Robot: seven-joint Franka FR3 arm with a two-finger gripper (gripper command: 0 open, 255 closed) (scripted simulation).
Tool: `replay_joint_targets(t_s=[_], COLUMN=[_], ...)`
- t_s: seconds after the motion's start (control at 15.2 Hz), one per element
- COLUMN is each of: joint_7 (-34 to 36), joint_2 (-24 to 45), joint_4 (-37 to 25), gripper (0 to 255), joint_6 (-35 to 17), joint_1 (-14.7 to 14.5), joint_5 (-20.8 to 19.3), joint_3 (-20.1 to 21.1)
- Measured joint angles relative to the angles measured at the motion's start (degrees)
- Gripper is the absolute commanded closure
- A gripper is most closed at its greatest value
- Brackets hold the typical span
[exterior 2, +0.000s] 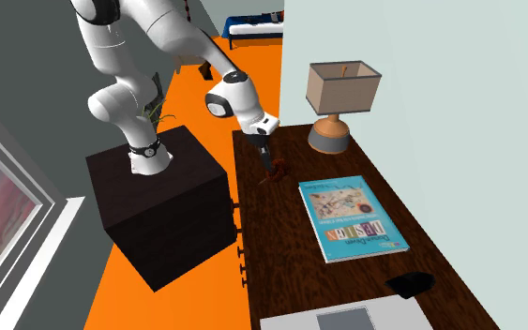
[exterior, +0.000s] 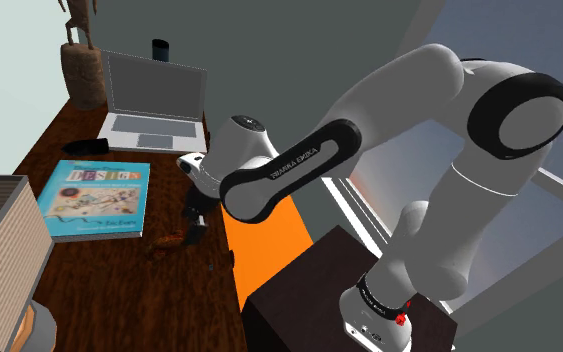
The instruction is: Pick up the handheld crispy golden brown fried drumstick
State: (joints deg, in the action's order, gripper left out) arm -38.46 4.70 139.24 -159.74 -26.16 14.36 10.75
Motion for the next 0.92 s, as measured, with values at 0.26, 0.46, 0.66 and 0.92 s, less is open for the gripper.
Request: replay_joint_targets(t_s=[0.26,0.46,0.66,0.92], joint_7=[-1.40,-2.26,-2.56,-2.62], joint_2=[3.53,5.62,6.04,6.03], joint_4=[-0.47,-0.41,-0.24,-0.24], gripper=[0,0,255,255], joint_6=[-3.17,-5.31,-5.94,-6.01], joint_1=[-0.07,0.10,0.18,0.26], joint_5=[0.73,1.27,1.51,1.55], joint_3=[0.39,0.60,0.72,0.66])
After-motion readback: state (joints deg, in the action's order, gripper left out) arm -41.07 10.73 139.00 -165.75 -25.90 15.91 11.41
